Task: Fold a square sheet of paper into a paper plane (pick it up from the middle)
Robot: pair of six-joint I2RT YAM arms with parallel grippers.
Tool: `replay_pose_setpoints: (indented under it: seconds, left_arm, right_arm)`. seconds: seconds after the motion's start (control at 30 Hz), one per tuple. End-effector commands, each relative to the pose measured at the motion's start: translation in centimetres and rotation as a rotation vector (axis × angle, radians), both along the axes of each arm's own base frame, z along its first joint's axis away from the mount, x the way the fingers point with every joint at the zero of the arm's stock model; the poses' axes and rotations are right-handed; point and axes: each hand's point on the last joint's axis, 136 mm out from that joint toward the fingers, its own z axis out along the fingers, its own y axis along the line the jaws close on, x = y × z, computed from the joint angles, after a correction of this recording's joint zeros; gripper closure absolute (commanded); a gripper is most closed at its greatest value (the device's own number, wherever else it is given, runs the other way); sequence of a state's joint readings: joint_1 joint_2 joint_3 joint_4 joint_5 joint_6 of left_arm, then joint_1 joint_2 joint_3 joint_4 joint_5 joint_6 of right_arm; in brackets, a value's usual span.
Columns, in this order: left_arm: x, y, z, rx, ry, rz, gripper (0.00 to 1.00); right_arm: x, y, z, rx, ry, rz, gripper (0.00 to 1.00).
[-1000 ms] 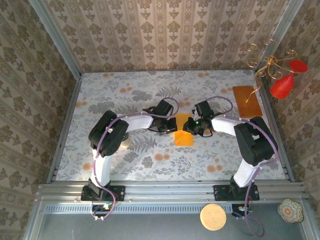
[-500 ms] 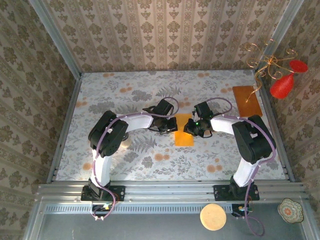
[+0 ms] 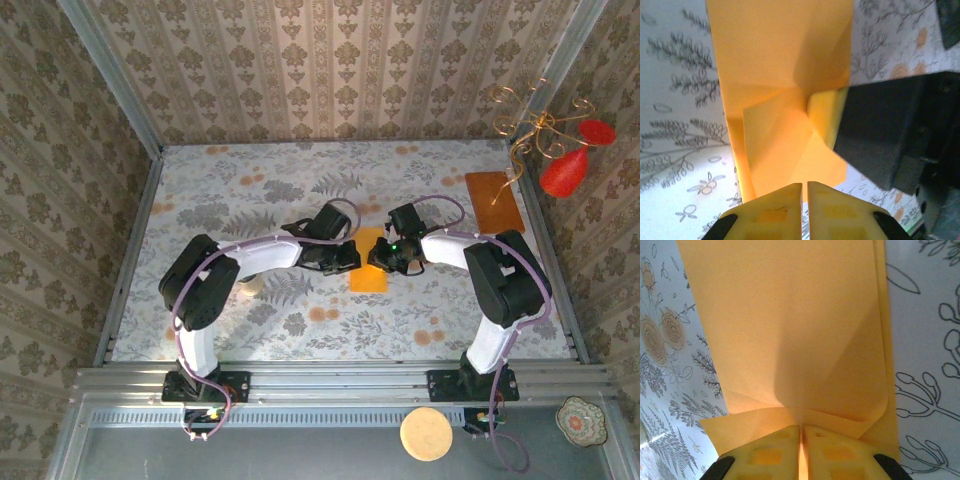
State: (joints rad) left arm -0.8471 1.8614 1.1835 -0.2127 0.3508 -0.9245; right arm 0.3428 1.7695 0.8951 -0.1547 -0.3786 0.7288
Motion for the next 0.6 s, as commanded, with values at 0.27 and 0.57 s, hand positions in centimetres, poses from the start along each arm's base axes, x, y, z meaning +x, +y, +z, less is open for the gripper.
replay_pose_setpoints:
  seconds: [0.27,0.57]
  left_arm:
    - [-1.9,-0.7,-1.3,0.030,0.085,-0.024,0.87]
    - [-2.9,-0.8,-2.0,0.065,0.113,-0.051,0.87]
  right_arm:
    - [-1.9,-2.1,-2.9,-0.094,0.103,-0.053,0.86]
    - [-2.0,-2.4,-3.1,-0.101,0.111,-0.066,0.86]
